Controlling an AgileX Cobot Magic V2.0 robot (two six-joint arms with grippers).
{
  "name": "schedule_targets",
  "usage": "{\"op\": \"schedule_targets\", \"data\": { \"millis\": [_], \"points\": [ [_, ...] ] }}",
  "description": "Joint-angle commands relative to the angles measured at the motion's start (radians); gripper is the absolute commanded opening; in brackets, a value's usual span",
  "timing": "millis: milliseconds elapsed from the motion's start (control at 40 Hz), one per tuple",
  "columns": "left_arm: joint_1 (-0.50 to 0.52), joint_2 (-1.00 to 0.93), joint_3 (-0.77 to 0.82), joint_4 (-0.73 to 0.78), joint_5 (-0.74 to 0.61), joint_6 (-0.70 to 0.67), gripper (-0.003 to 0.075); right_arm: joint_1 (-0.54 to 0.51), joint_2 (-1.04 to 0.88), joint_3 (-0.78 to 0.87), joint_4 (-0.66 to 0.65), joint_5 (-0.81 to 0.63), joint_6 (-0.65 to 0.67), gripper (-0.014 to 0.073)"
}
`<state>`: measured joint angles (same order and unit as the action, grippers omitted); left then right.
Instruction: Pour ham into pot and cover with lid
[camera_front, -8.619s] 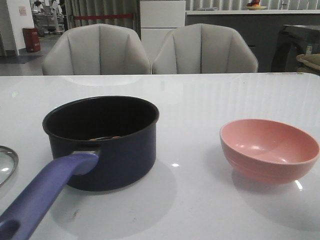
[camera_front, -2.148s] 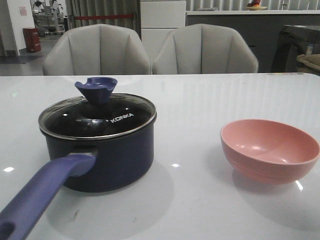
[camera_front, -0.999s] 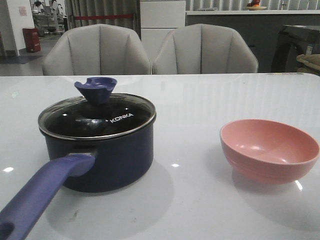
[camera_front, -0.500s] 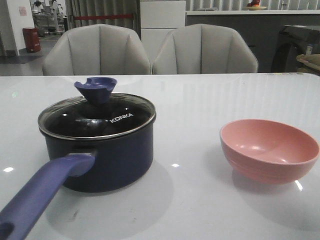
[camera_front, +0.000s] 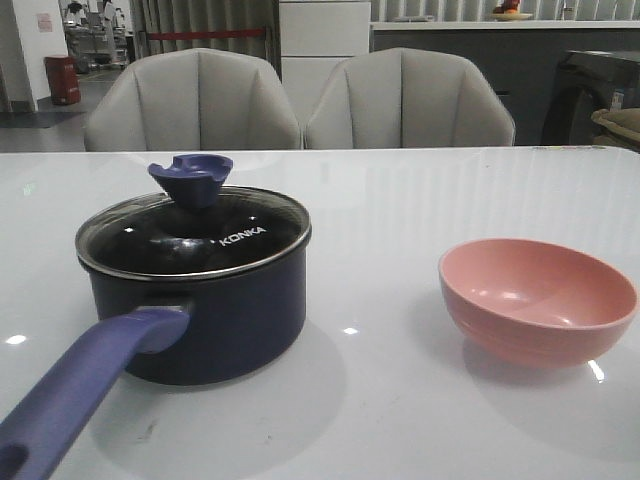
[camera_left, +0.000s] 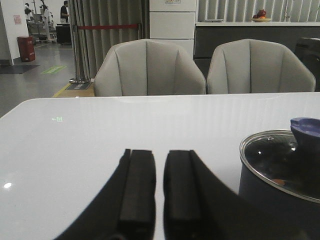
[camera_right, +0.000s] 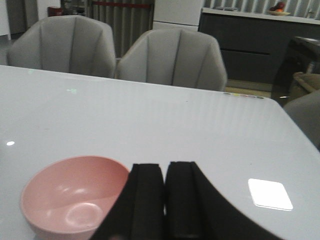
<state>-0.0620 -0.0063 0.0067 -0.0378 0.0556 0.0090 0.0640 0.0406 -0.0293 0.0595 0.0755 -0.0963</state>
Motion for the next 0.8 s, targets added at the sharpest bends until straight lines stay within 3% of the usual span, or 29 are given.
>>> {"op": "schedule_targets", "data": {
  "millis": [0, 774],
  "points": [
    [0.001, -0.021, 0.03, -0.012, -0.083, -0.009, 0.0144, -0.039, -0.039, 0.007, -0.04, -0.093, 0.035, 0.0149],
    [0.001, -0.019, 0.03, -0.012, -0.083, -0.009, 0.0144, -0.045, -0.069, 0.066, -0.124, -0.107, 0.169, 0.0149]
  ]
}}
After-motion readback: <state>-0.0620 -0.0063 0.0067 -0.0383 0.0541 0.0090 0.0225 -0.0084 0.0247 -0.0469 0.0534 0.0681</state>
